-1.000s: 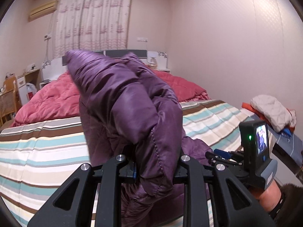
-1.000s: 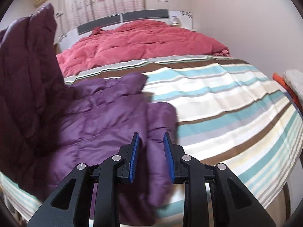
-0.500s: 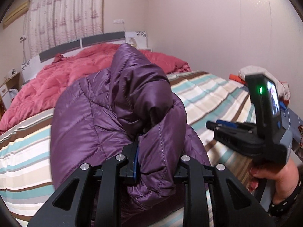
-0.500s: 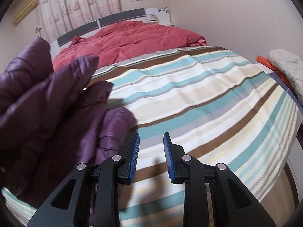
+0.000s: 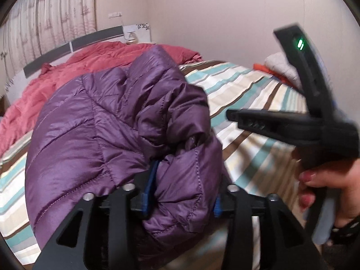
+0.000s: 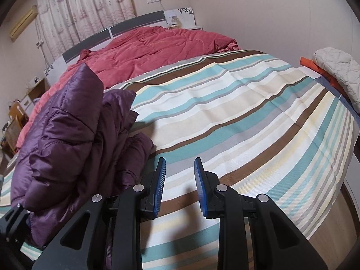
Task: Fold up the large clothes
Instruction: 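Lower the folded jacket onto the bed and open the left tool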
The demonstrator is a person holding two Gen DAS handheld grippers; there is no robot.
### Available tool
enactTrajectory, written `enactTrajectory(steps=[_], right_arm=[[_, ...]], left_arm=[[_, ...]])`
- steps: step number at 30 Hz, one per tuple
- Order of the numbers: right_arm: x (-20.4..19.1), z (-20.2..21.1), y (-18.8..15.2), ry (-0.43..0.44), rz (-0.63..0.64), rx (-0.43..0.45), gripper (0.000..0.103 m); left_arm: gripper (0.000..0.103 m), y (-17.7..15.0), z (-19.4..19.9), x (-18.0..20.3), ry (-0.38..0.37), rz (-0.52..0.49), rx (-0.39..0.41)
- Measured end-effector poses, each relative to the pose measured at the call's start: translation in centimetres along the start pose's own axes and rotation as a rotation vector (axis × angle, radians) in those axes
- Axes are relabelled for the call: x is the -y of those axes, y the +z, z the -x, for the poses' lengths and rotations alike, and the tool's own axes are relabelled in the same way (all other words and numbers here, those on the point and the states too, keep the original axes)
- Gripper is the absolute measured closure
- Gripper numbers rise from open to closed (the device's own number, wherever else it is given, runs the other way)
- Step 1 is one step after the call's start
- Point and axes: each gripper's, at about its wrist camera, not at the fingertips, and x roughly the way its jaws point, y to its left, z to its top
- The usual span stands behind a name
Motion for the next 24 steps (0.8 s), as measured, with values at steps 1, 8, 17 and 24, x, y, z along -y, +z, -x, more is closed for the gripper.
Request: enactTrajectory(steps=[1,8,17,24], right_arm=[[-0.1,0.1,0.1,0.007,-0.001,0.002,0.077],[-0.5,1.2,0.5,0.043,0.004,0.023,0.077],[-3.5,4.3,2.7,0.137,0.055,0.103,0.077],[-10.5,3.6,4.8,0.228,0.196,0.106,0.077]], left_arm=[[0.042,0.3,0.5,-0.4,-0.027,0.012,0.01],[0.02,1.2,7.0,-2.9,-0.111,0.107,0.182],[0.022,-0.7,6.6,-15.2,0.249,0.408,0.14],[0.031,-1.8,3.7,-13.7,0.198,0.322,0.056]])
